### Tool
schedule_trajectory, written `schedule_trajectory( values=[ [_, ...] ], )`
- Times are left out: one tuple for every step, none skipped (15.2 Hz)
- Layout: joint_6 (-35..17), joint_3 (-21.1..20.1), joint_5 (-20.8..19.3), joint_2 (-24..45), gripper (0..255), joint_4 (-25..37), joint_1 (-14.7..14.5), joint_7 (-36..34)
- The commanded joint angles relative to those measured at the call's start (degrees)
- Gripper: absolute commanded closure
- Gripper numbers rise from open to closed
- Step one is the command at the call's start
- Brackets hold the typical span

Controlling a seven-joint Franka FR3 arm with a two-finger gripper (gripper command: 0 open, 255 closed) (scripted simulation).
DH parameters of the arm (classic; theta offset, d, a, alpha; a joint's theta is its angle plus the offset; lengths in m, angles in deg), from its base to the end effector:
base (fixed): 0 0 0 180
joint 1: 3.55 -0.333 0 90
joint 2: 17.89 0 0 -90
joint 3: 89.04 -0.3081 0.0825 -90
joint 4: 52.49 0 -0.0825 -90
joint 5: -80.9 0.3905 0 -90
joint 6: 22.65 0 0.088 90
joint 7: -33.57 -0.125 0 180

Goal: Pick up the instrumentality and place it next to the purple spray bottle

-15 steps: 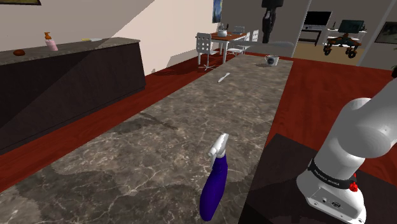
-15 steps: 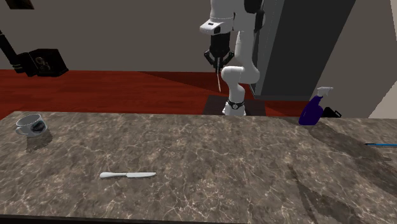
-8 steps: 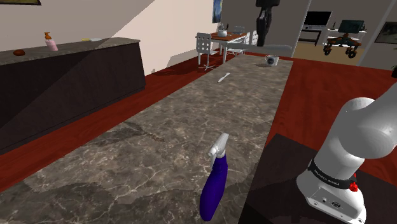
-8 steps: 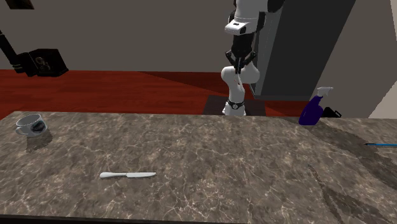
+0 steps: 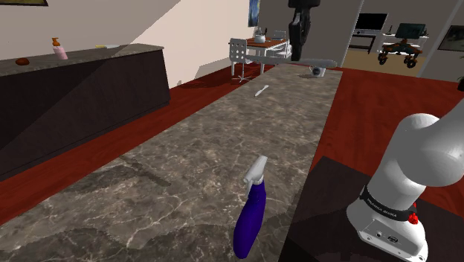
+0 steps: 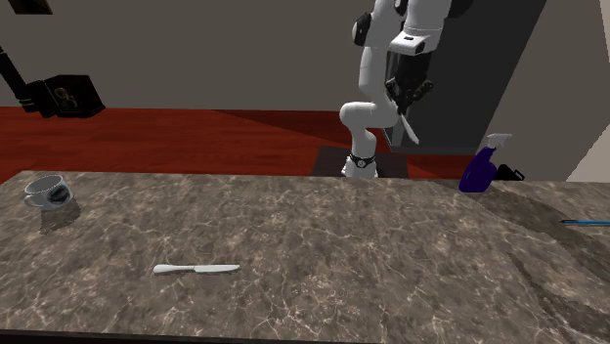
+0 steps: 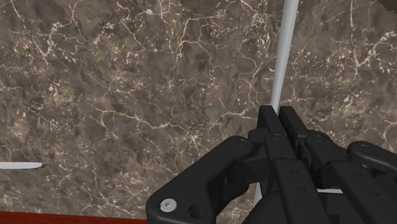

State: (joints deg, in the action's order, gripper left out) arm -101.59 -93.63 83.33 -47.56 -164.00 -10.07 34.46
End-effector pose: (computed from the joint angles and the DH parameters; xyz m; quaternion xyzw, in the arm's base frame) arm 0.3663 0.0867 0.6485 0.9944 0.1023 -0.0261 0.0011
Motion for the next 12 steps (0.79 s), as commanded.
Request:
schedule_trajectory(
  values=[
    [0.1,-2.3,1.3,0.3,255,0.6,-0.8,-3.1],
    [0.1,-3.4,1.9,0.5,255,0.8,-1.2,-4.5],
    [0.1,-4.5,2.5,0.7,255,1.1,-1.5,-6.0],
    [0.0,-5.6,3.0,1.0,255,1.4,-1.9,-7.5],
    [0.0,-6.8,3.6,1.4,255,1.8,-2.2,-8.9],
    [-0.1,-7.9,4.1,1.8,255,2.3,-2.6,-10.4],
    [-0.2,-9.1,4.6,2.3,255,2.8,-3.0,-11.9],
    [-0.3,-10.2,5.1,2.8,255,3.4,-3.3,-13.4],
    [-0.4,-11.4,5.5,3.4,255,4.0,-3.6,-14.9],
    [-0.5,-12.5,5.9,4.1,255,4.7,-4.0,-16.4],
    [-0.6,-13.7,6.3,4.8,255,5.5,-4.3,-17.9],
    [-0.7,-14.9,6.6,5.7,255,6.3,-4.6,-19.4]
  ],
)
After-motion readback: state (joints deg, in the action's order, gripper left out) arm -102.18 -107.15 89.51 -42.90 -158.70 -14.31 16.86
